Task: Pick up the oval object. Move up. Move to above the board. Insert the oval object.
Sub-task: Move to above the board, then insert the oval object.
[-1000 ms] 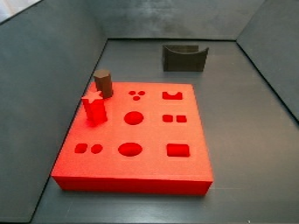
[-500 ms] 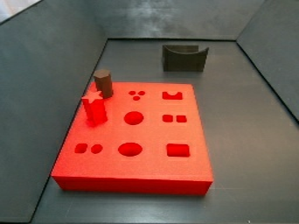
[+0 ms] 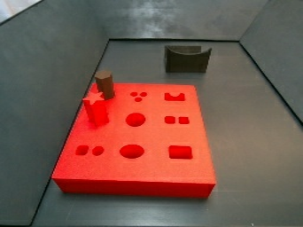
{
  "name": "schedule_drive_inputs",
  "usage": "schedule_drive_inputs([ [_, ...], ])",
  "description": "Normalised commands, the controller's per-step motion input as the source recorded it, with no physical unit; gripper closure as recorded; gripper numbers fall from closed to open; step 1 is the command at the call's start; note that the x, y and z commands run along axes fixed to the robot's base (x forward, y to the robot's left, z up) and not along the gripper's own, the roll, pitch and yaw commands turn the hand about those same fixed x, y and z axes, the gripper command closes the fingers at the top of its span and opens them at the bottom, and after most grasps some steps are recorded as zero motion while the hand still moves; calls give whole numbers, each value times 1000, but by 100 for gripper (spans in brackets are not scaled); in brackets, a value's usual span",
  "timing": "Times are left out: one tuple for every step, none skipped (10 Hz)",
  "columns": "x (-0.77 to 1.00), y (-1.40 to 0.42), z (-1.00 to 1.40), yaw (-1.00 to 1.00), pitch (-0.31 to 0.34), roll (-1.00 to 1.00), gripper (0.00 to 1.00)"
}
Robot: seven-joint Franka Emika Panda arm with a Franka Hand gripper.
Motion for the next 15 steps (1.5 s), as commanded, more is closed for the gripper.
schedule_drive_inputs([
  [-123, -1000, 80, 9, 9, -4, 100],
  [-117, -1000, 89, 2, 15, -1, 100],
  [-112, -1000, 95, 8, 22, -3, 100],
  [-92, -1000, 105, 5, 38, 1, 100],
  [-63, -822, 86, 5, 52, -3, 100],
  [-2, -460, 50, 7, 73, 7, 100],
  [33, -226, 30, 9, 88, 5, 100],
  [0, -11, 0, 6, 0, 0, 100],
  [0, -29, 0, 0, 0, 0, 100],
  [-40, 0, 0, -114, 0, 0, 100],
  [0, 0, -74, -729, 9, 0, 100],
  [14, 0, -137, -1000, 0, -9, 100],
  [0, 0, -220, -1000, -47, 0, 100],
  [0, 0, -263, -1000, -87, 0, 100],
  [0, 0, -291, -1000, -97, 0, 100],
])
